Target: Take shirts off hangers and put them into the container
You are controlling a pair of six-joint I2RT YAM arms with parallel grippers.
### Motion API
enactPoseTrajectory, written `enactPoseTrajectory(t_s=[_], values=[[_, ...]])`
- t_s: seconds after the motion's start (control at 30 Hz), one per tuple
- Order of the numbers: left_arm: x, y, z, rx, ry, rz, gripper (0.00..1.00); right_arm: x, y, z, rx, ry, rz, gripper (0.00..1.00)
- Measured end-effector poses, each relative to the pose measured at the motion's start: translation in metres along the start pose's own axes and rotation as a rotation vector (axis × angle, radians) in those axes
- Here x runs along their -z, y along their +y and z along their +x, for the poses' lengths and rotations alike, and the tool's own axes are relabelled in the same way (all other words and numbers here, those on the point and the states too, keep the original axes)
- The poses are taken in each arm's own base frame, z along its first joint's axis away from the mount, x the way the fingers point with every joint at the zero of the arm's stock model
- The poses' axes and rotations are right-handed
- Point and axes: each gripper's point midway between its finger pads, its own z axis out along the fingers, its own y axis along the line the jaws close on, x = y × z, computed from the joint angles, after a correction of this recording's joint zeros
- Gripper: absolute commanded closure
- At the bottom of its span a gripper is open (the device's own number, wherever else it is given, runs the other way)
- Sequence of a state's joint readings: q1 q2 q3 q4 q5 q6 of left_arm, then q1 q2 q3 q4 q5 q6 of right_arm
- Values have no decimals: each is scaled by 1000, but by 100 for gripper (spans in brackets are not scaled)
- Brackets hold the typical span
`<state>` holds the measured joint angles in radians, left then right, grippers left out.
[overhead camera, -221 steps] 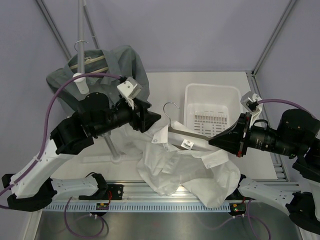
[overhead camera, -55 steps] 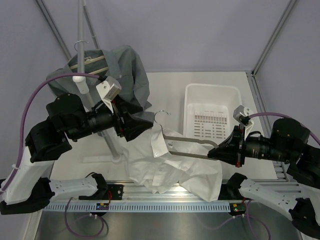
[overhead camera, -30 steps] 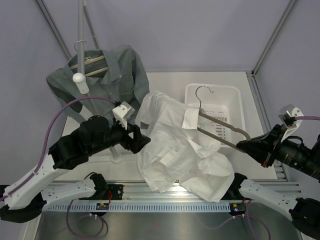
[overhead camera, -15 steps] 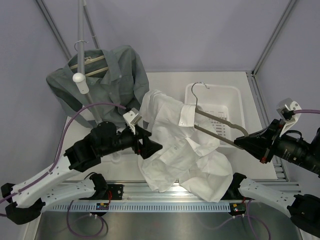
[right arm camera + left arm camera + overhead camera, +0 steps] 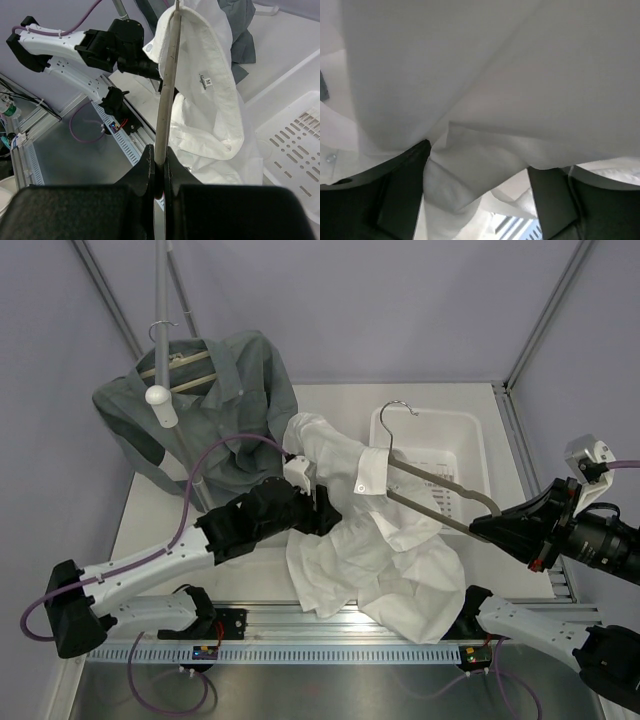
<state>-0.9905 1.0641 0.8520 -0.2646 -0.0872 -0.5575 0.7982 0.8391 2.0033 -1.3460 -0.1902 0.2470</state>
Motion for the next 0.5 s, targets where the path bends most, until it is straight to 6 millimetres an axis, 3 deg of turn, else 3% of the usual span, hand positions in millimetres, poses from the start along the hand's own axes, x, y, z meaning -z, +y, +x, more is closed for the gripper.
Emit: enactPoseTrajectory(t_s=[0.07, 0.1, 0.3, 0.43, 0.5], values=[[-7, 2, 2, 31, -11, -12, 96, -2, 0, 1, -1, 5, -4, 100], [-10, 4, 3, 45, -15, -17, 100, -2, 0, 2, -1, 7, -6, 100], [-7, 18, -2, 96, -66, -91, 100, 0, 0, 5, -3, 15, -4, 100], [33, 40, -20, 101, -151, -209, 100, 4, -4, 17, -9, 27, 3, 100], [58, 50, -41, 95, -195, -286, 100, 8, -8, 30, -18, 41, 16, 100]])
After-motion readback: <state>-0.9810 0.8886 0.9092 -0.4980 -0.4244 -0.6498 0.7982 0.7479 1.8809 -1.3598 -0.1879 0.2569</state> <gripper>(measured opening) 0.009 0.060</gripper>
